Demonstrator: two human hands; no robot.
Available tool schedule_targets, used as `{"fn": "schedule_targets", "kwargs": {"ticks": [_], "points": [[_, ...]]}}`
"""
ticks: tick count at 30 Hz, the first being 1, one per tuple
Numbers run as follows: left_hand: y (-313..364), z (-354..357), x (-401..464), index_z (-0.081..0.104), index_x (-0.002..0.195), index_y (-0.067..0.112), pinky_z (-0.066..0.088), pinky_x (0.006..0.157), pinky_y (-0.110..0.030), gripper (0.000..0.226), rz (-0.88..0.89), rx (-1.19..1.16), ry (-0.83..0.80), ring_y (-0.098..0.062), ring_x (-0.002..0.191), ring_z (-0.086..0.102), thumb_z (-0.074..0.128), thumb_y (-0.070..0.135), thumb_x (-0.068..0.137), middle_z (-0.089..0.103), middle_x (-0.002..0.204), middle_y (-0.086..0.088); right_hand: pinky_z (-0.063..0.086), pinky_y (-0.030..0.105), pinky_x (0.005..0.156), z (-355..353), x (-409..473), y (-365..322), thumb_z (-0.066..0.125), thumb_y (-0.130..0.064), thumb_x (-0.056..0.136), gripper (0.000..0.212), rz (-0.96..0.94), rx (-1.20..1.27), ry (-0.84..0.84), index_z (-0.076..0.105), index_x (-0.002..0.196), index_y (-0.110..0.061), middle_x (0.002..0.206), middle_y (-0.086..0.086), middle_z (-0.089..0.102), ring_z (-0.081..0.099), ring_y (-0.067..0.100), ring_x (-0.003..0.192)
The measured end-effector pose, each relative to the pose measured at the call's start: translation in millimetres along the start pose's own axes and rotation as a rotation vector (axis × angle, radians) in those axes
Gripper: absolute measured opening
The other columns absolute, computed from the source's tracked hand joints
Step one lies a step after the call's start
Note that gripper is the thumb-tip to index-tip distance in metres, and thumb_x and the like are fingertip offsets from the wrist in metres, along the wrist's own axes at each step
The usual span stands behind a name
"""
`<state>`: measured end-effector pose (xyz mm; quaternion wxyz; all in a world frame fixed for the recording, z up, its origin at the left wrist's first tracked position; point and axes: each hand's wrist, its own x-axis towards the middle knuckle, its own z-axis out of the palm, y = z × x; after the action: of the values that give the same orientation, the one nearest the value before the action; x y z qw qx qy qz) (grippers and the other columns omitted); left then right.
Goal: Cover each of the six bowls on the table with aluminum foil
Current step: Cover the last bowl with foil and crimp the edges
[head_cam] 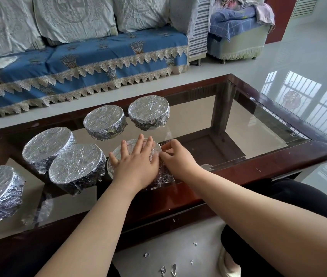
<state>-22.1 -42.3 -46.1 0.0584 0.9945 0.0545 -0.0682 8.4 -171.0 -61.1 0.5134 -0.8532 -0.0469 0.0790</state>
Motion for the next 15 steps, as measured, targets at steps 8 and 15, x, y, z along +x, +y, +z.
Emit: {"fn": "schedule_targets", "kwargs": {"ticks": [8, 15], "points": [[-7, -7, -8, -0.002, 0.156, 0.045, -0.005, 0.115, -0.067, 0.092, 0.059, 0.05, -0.047, -0.033, 0.15, -0.02, 0.004, 0.088, 0.075, -0.02, 0.164, 0.007, 0.043, 0.024, 0.058, -18, 25, 2, 0.061, -0.014, 0.09, 0.007, -0.054, 0.09, -0.176, 0.058, 0.097, -0.017, 0.069, -0.005, 0.055, 0.05, 0.009, 0.058], [-6, 0, -7, -0.008, 0.153, 0.052, -0.006, 0.118, -0.062, 0.094, 0.111, -0.004, 0.014, -0.03, 0.152, -0.014, 0.004, 0.09, 0.068, -0.011, 0.166, 0.008, 0.047, 0.023, 0.058, -19, 23, 21, 0.051, -0.029, 0.1, 0.018, 0.15, 0.556, -0.467, 0.055, 0.11, -0.015, 0.093, 0.009, 0.049, 0.05, 0.011, 0.066]]}}
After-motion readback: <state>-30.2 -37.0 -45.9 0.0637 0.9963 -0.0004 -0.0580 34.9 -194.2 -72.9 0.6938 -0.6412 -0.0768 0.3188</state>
